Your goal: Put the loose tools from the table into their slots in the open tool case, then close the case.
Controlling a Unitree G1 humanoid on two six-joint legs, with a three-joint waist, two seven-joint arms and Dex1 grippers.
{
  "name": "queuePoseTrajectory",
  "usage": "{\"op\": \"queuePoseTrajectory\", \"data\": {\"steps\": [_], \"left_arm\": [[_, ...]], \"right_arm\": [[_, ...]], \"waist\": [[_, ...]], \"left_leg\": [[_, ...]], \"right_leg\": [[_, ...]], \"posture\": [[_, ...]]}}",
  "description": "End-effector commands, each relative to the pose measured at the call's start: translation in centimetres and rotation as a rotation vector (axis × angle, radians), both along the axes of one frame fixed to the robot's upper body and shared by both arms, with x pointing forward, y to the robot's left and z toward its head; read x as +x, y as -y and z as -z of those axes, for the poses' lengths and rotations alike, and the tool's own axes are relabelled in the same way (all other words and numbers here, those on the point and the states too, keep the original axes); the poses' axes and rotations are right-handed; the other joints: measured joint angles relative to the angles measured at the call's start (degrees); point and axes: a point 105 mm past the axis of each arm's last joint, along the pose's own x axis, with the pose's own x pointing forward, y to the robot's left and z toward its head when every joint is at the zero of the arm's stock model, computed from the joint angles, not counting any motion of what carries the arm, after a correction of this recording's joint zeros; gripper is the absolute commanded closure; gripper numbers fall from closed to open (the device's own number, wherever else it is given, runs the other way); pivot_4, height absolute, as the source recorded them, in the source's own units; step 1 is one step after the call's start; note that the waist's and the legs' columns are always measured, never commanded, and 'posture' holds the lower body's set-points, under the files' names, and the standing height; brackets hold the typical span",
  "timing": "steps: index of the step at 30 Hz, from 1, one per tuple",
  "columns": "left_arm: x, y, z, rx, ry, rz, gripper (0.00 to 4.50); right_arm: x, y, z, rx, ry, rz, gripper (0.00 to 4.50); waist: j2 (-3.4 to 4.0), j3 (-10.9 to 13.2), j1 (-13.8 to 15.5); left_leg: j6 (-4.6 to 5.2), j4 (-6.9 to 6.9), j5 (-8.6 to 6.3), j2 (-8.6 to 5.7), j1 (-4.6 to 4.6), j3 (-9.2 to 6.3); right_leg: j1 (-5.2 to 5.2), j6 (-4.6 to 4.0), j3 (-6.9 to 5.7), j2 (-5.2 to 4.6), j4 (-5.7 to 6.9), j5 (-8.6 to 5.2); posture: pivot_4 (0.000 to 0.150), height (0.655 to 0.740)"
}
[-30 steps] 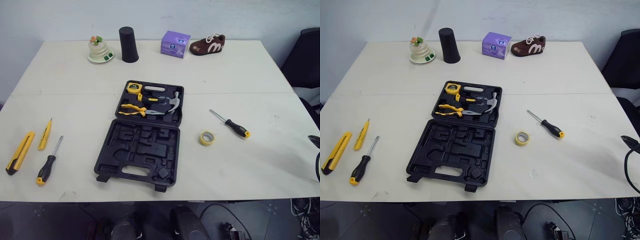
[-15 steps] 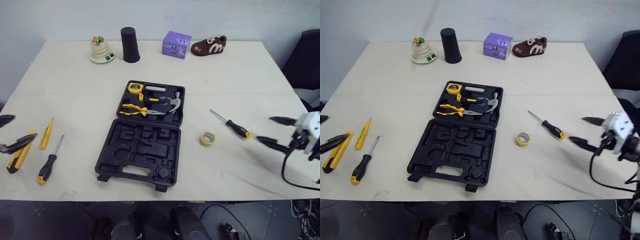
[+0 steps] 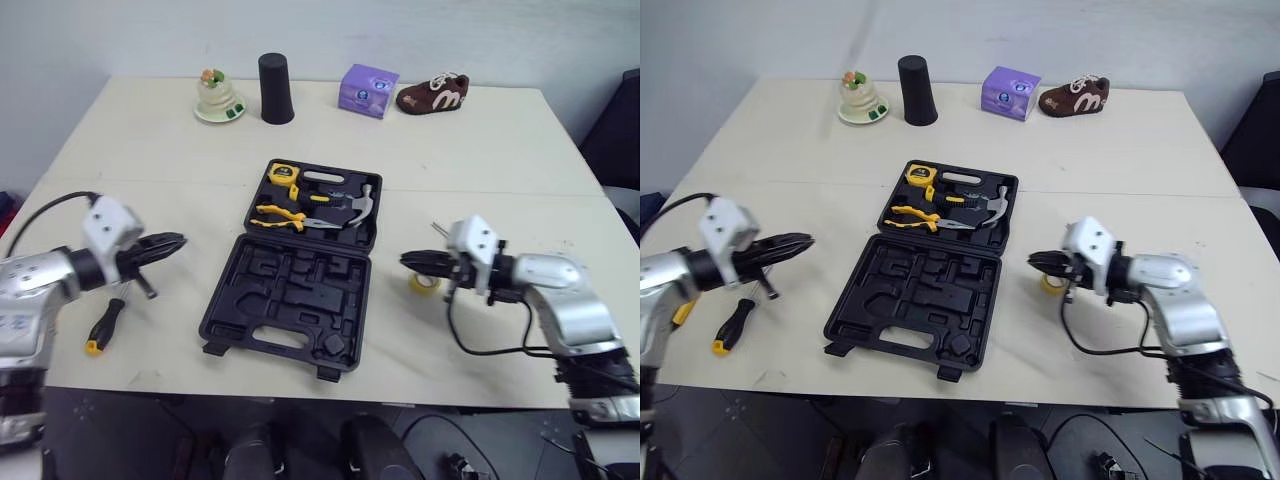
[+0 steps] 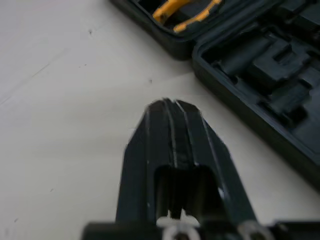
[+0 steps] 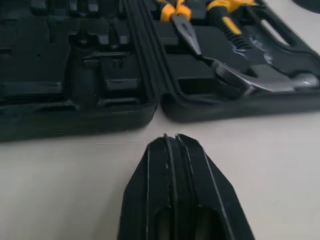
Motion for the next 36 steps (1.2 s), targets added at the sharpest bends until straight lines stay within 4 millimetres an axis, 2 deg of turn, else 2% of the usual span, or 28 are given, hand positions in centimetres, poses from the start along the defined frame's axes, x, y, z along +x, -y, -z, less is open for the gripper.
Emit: {"op": "queuePoseTrajectory", "data": {"steps": [1, 10, 17, 21, 27, 29, 36], "left_arm": [[1.6, 0.8, 0.1, 0.019, -0.027, -0.034, 4.45], [5.0, 2.6, 1.8, 0.021, -0.067, -0.047, 4.45], [6.1, 3.7, 2.3, 0.025, -0.073, -0.012, 4.45], [7.0, 4.1, 2.7, -0.002, -0.064, -0.025, 4.45], [7.1, 5.1, 3.7, -0.009, -0.107, 0.024, 4.45], [7.1, 5.5, 3.5, -0.016, -0.092, 0.052, 4.45], [5.7, 7.1, 3.7, -0.033, -0.062, 0.169, 4.45]], "right_arm": [[0.9, -0.2, -1.3, -0.052, 0.074, 0.049, 4.5], [1.3, -1.0, -0.7, -0.142, 0.104, 0.014, 4.5], [1.7, -0.6, -0.2, -0.204, 0.111, 0.02, 4.5], [2.2, -1.3, 0.2, -0.207, 0.089, 0.024, 4.5], [2.7, -2.5, 0.0, -0.197, 0.083, -0.002, 4.5], [2.8, -3.3, -0.5, -0.186, 0.102, -0.03, 4.5], [2.1, -4.1, 0.2, -0.197, 0.076, -0.099, 4.5]], "waist": [[0.0, 0.0, 0.16], [0.0, 0.0, 0.05], [-0.01, 0.0, 0.04], [-0.01, 0.0, 0.02], [-0.01, -0.01, 0.18], [-0.01, -0.01, 0.17], [-0.01, -0.01, 0.05]], "left_leg": [[0.0, 0.0, 0.0, -0.01, -0.01, 0.01], [0.0, 0.08, -0.02, 0.0, -0.12, 0.02], [-0.01, 0.08, -0.02, 0.1, -0.13, 0.05], [-0.01, 0.12, -0.02, 0.1, -0.13, 0.06], [0.0, 0.33, -0.03, 0.09, -0.16, 0.07], [0.0, 0.36, -0.03, 0.09, -0.17, 0.07], [-0.04, 0.33, -0.06, 0.16, -0.18, 0.09]], "right_leg": [[-0.01, 0.0, 0.0, 0.01, 0.01, 0.0], [-0.08, 0.0, -0.1, 0.04, 0.01, 0.0], [-0.15, 0.0, -0.12, 0.03, 0.02, 0.0], [-0.16, 0.0, -0.14, 0.03, 0.05, 0.0], [-0.18, 0.0, -0.17, 0.02, 0.11, 0.0], [-0.18, 0.0, -0.19, 0.02, 0.11, 0.0], [-0.23, 0.0, -0.22, 0.01, 0.11, 0.0]], "posture": [[0.15, 0.74], [0.15, 0.74], [0.15, 0.74], [0.15, 0.74], [0.15, 0.74], [0.15, 0.74], [0.15, 0.74]]}}
